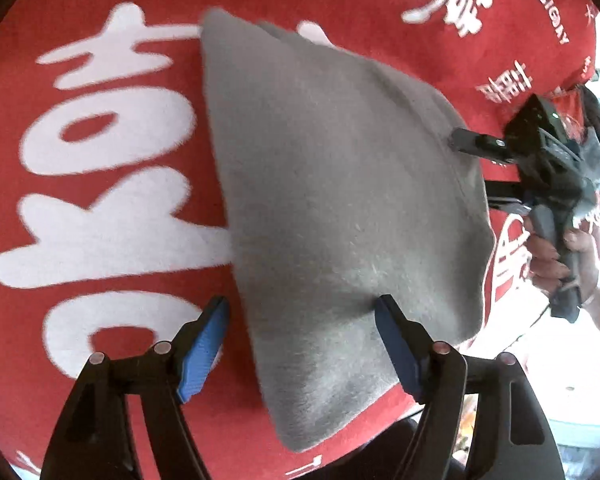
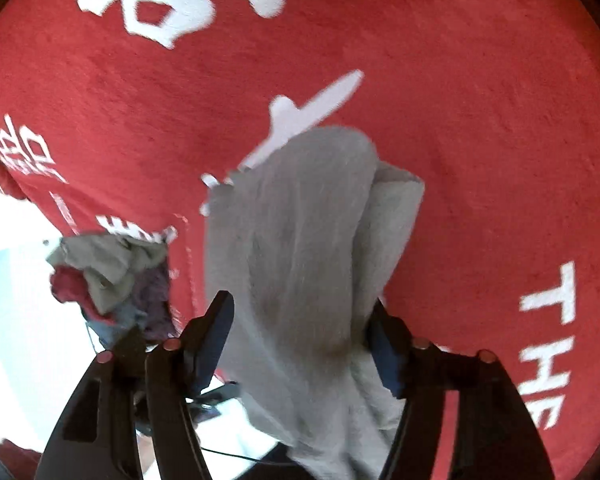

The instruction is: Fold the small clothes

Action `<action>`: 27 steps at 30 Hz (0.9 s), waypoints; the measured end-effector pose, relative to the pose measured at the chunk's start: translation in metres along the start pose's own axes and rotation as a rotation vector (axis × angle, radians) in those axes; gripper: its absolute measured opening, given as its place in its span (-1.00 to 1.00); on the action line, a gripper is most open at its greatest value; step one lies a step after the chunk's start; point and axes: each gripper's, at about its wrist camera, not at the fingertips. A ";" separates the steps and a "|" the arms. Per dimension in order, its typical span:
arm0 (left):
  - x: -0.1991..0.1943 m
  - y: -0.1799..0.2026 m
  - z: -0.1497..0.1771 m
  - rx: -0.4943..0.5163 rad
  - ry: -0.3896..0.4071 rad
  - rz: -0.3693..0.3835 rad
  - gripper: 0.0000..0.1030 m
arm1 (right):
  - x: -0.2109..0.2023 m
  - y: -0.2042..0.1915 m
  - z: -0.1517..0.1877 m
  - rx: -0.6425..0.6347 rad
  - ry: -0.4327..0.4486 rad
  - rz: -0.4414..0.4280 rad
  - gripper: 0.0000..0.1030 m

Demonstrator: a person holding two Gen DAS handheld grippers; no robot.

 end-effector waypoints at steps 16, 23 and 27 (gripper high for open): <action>-0.059 0.032 0.022 0.029 0.108 0.080 -0.15 | -0.006 -0.015 0.039 0.168 -0.054 -0.332 -0.24; -0.071 0.031 0.073 0.028 0.107 -0.001 -0.15 | 0.003 -0.046 0.072 0.037 -0.093 -0.351 -0.24; -0.052 0.016 0.100 -0.007 0.080 -0.113 -0.14 | 0.022 -0.047 0.082 -0.026 -0.107 -0.259 -0.25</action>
Point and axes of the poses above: each gripper's, at about its wrist camera, not at the fingertips, and x roughly the way its jaws point, y to its right, z to its underside, and after that the axes turned 12 degrees about z, right-handed
